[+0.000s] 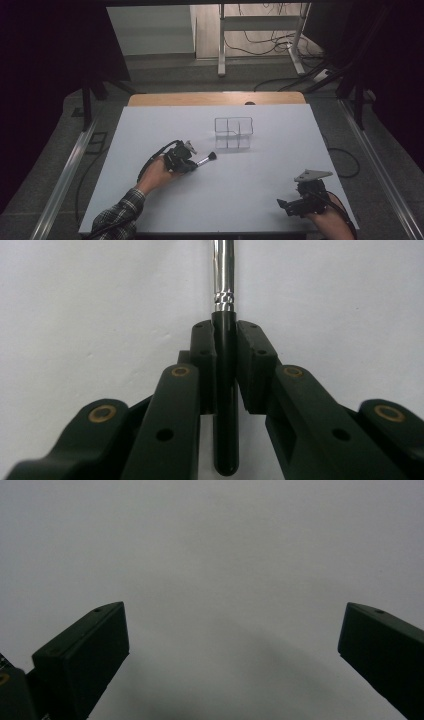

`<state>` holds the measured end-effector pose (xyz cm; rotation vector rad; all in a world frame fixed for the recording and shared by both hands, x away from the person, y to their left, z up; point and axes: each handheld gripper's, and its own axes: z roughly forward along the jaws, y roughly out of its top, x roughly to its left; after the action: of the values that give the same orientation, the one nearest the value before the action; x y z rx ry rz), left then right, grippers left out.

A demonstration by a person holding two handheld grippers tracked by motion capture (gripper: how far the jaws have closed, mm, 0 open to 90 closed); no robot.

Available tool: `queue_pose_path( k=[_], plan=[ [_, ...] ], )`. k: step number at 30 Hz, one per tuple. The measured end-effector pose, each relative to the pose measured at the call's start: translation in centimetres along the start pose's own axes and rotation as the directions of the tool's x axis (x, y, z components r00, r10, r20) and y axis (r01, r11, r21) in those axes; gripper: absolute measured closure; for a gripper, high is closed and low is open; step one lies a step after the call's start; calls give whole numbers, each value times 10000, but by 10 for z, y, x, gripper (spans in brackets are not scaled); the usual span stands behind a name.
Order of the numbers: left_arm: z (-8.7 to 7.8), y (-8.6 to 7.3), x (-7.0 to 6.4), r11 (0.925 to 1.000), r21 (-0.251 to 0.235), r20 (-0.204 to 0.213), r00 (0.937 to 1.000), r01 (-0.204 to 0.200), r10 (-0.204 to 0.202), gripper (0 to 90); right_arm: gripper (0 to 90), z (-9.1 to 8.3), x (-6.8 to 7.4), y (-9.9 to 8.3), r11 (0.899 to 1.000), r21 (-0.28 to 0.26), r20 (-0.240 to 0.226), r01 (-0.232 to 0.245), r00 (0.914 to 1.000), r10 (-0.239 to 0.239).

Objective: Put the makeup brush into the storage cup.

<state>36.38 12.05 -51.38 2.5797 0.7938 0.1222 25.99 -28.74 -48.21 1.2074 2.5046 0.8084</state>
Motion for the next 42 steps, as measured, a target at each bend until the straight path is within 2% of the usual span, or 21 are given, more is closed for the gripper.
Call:
queue_pose_path(
  k=[8,11,12,15,17,24,27,31,32,34,35,36,42],
  plan=[
    [-9,1,-5,9978,-646,265,9996,115,-98,792,2,0,0,0,10000,-41,-37,-14,10000,14],
    [-12,0,-7,9972,-748,245,9997,72,-53,792,2,0,0,0,9999,-108,-53,2,10000,-3],
    [-13,0,-8,9952,-964,283,9995,189,-163,792,1,0,1,0,9999,-161,-68,32,10000,-33],
    [-17,-1,-9,9947,-1014,302,9994,170,-140,792,2,-1,1,1,9997,-225,-126,45,9999,-48],
    [-20,-3,-10,9911,-1293,422,9988,317,-264,791,0,-1,1,1,9996,-290,-152,52,9999,-56],
    [-27,-7,-14,9883,-1493,549,9982,321,-242,791,0,-2,1,1,9990,-448,-293,-37,9996,24],
    [-33,-9,-17,9834,-1776,624,9977,371,-264,791,0,-2,1,2,9987,-508,-327,-46,9995,30],
    [-37,-11,-20,9807,-1911,661,9974,425,-304,791,0,-2,1,2,9985,-537,-358,-45,9994,26],
    [-39,-13,-23,9777,-2046,682,9971,483,-350,791,0,-2,2,2,9986,-533,-399,-39,9992,18],
    [-40,-14,-24,9771,-2082,696,9971,431,-292,791,0,-2,2,2,9986,-536,-394,11,9992,-32],
    [-41,-14,-26,9731,-2218,756,9961,620,-462,791,0,-2,2,2,9986,-534,-384,36,9992,-57],
    [-43,-16,-27,9737,-2218,732,9967,517,-363,791,0,-2,3,2,9987,-512,-389,41,9992,-61],
    [-50,-20,-33,9674,-2465,758,9963,574,-398,791,0,-2,3,2,9980,-638,-439,20,9990,-48]
  ],
)
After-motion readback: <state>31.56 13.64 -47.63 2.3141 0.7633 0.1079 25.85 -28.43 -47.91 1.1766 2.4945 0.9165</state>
